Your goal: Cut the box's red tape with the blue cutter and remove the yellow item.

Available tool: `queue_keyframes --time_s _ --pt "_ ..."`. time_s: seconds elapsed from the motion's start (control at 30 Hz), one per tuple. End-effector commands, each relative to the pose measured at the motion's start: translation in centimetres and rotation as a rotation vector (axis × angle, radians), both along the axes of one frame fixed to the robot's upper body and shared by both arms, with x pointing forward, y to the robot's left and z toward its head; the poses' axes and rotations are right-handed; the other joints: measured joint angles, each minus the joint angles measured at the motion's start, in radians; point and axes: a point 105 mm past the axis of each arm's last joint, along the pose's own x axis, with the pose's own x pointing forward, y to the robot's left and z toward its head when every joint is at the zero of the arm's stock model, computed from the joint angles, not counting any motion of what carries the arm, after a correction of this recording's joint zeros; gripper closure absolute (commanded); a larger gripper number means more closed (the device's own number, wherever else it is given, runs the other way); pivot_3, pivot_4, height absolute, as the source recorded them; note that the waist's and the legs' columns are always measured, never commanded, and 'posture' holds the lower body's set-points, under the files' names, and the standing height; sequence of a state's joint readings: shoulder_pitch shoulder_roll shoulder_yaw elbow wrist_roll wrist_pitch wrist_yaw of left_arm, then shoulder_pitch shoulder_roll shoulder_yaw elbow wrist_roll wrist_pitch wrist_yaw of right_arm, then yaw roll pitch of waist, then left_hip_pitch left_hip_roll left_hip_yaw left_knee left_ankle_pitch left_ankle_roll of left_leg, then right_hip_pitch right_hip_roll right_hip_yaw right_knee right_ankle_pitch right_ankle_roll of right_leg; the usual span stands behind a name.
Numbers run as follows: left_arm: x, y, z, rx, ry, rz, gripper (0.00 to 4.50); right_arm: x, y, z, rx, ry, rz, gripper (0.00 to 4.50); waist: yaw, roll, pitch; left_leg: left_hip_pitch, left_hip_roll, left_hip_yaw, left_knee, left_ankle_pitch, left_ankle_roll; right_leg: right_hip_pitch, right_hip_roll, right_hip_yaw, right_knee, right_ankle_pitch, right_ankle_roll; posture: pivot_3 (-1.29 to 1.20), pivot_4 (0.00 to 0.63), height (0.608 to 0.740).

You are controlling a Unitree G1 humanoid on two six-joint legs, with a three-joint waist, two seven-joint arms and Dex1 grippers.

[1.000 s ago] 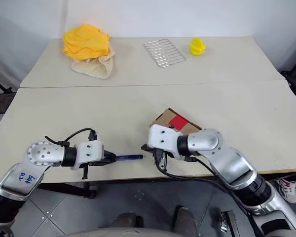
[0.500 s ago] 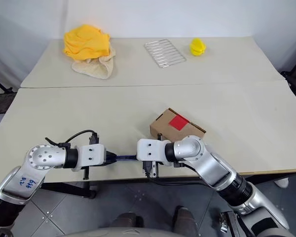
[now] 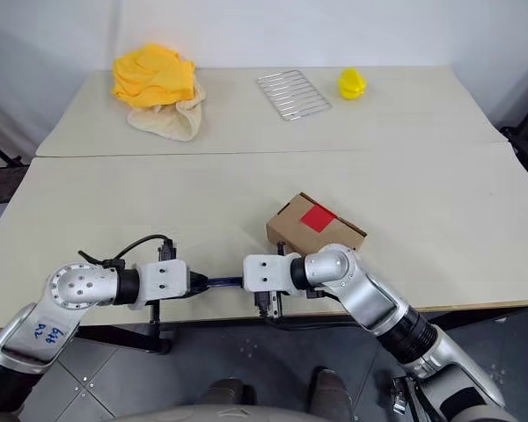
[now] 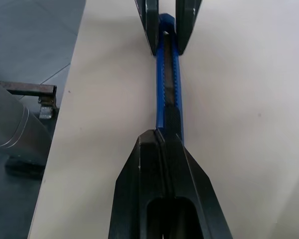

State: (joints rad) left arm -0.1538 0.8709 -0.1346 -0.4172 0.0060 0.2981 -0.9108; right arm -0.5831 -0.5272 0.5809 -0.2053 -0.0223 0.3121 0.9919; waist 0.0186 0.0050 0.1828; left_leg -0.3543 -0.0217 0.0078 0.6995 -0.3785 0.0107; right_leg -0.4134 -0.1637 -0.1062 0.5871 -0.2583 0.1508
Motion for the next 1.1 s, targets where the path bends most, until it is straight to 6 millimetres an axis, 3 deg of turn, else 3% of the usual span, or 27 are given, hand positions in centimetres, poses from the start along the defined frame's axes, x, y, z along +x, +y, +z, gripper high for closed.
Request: queue_keyframes --time_s 0.03,0.2,0.37,0.67,1.1 --pt "-0.9 -0.6 -0.9 0.004 0.038 -0.033 4.10 0.2 0.6 1.1 0.018 -0.055 0.033 4.48 -0.001 0.000 0.000 0.000 0.000 0.000 0.000 0.000 0.000 0.000 0.000 0.000 0.000 0.000 0.000 0.00 0.150 0.740" --pt "-1.0 -0.5 -1.1 0.022 0.042 -0.040 4.10 -0.8 0.5 2.4 0.057 -0.035 0.062 4.48 0.000 0.000 0.000 0.000 0.000 0.000 0.000 0.000 0.000 0.000 0.000 0.000 0.000 0.000 0.000 0.00 0.150 0.740" --pt "-1.0 -0.7 -1.2 0.023 0.046 -0.043 4.10 -1.3 -0.1 2.4 0.052 -0.025 0.059 4.48 0.001 0.000 0.000 0.000 0.000 0.000 0.000 0.000 0.000 0.000 0.000 0.000 0.000 0.000 0.000 0.00 0.150 0.740" --pt "-0.9 -0.8 -1.3 0.024 0.051 -0.045 4.10 -0.5 -0.8 1.0 0.014 -0.017 0.021 4.48 0.003 0.000 0.000 0.000 0.000 0.000 0.000 0.000 0.000 0.000 0.000 0.000 0.000 0.000 0.000 0.00 0.150 0.740" --pt "-1.0 -1.0 -1.3 0.019 0.053 -0.054 4.10 0.5 -0.7 1.0 0.053 -0.019 -0.020 4.48 0.002 0.000 0.000 0.000 0.000 0.000 0.000 0.000 0.000 0.000 0.000 0.000 0.000 0.000 0.000 0.00 0.150 0.740"
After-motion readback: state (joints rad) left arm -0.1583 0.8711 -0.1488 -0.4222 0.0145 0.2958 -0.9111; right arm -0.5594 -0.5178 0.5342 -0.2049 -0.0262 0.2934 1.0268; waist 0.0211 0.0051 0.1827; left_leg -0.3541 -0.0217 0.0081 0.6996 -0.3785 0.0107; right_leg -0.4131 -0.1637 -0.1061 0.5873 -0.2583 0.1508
